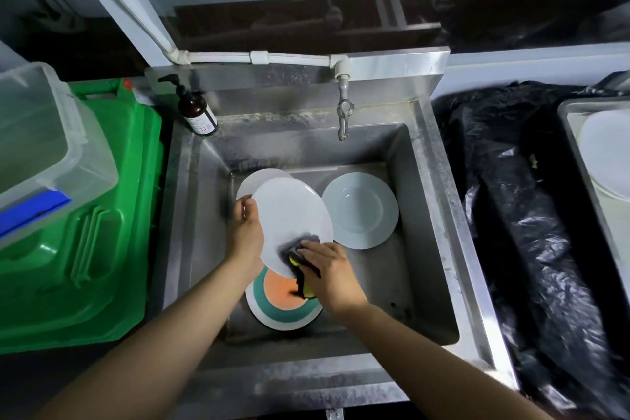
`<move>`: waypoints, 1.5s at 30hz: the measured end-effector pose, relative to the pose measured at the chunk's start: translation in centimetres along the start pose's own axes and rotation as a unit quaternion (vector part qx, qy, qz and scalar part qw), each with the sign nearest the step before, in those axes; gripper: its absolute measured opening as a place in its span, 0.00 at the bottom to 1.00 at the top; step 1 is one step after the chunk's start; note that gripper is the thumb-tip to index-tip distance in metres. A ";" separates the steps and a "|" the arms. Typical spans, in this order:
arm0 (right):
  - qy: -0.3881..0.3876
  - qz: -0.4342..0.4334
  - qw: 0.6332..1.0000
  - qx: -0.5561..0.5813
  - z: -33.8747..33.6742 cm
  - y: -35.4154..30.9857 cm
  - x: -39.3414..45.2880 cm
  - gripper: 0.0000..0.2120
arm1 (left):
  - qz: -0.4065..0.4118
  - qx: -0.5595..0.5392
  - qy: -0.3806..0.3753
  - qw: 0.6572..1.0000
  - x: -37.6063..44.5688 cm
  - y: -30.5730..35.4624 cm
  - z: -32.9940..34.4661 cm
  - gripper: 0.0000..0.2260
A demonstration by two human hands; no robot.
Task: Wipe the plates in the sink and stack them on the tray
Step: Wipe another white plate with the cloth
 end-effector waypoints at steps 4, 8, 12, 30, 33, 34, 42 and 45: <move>0.037 0.027 0.999 -0.017 -1.7 1.5 3.8 0.10 | -0.012 0.012 -0.042 0.999 -2.5 -0.9 1.1 0.07; 0.069 0.034 0.996 -0.033 -3.8 2.4 7.1 0.10 | -0.020 -0.002 -0.046 0.999 -4.2 -1.8 1.9 0.06; 0.052 0.058 0.996 -0.035 -2.8 2.5 4.2 0.11 | -0.016 -0.025 -0.006 1.000 -2.8 0.3 1.0 0.06; -0.016 0.109 0.994 -0.015 -3.9 4.7 4.1 0.18 | -0.016 -0.100 0.020 0.995 -0.7 1.4 -0.5 0.08; -0.018 0.252 0.959 0.129 -3.9 6.0 1.8 0.13 | -0.023 -0.120 0.037 0.992 0.3 1.2 -1.1 0.12; -0.004 0.305 0.934 0.185 -3.9 6.6 1.3 0.10 | -0.032 -0.128 0.039 0.990 0.6 0.7 -1.2 0.14; 0.015 0.491 0.659 0.569 -2.1 7.2 1.0 0.09 | -0.115 -0.181 -0.009 0.977 0.1 -1.7 -0.2 0.14; -0.072 0.461 0.688 0.556 -2.0 6.4 1.3 0.13 | -0.109 -0.190 -0.049 0.974 -0.1 -1.8 1.2 0.12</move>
Point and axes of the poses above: each hand's wrist, its own x-axis towards the middle knuckle, its own z-axis out of the palm, y = z × x, the point moved 10 cm from there along x, towards the middle knuckle, and after that the axes turned 1 degree about -x, right-handed, at the moved point
